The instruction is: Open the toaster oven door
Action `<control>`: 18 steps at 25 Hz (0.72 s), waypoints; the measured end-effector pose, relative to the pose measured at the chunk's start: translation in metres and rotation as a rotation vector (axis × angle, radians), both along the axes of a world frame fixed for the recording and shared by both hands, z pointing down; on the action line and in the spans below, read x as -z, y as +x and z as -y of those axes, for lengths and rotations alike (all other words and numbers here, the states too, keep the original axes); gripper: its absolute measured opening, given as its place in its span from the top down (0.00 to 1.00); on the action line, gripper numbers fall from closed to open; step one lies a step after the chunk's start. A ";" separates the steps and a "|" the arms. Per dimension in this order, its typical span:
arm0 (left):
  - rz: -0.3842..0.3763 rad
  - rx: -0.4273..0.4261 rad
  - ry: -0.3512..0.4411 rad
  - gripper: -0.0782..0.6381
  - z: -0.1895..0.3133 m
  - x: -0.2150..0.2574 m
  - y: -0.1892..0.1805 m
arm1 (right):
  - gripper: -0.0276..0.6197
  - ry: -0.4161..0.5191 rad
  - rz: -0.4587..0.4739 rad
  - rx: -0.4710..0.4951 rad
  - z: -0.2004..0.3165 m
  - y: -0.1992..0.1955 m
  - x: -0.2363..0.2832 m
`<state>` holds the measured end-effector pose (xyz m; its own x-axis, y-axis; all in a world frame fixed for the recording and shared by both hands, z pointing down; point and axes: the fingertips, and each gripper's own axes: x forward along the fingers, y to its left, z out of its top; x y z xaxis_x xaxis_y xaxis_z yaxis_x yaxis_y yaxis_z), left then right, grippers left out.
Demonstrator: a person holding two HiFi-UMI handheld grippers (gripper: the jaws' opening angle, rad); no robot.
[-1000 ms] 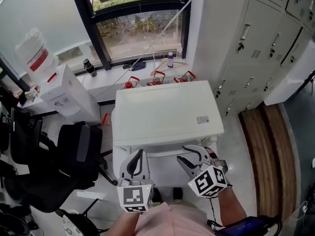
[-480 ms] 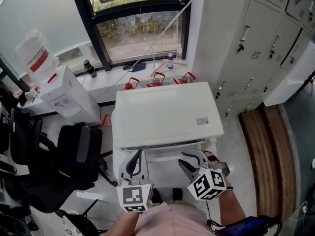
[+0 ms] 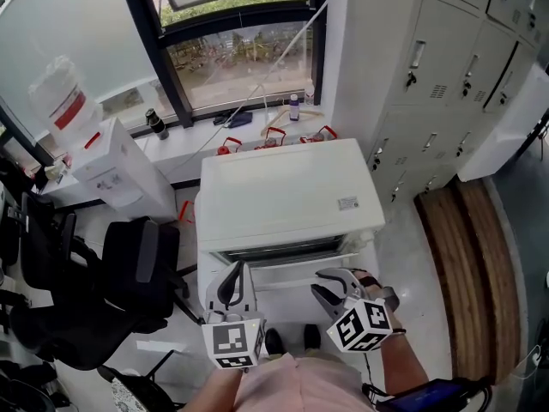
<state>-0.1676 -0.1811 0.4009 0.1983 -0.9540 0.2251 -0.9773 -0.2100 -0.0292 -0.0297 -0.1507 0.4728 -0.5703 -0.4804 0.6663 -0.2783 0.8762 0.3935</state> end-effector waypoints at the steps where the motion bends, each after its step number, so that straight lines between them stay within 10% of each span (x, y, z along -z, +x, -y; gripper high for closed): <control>1: 0.000 -0.001 -0.001 0.87 -0.001 0.001 0.001 | 0.79 0.000 -0.002 0.000 -0.001 0.001 0.000; 18: 0.032 -0.008 -0.055 0.87 0.002 -0.023 0.007 | 0.79 0.000 -0.002 0.007 -0.009 0.003 -0.004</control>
<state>-0.1606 -0.1827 0.4243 0.1978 -0.9383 0.2836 -0.9743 -0.2201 -0.0486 -0.0271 -0.1416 0.4770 -0.5724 -0.4763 0.6674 -0.2713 0.8782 0.3939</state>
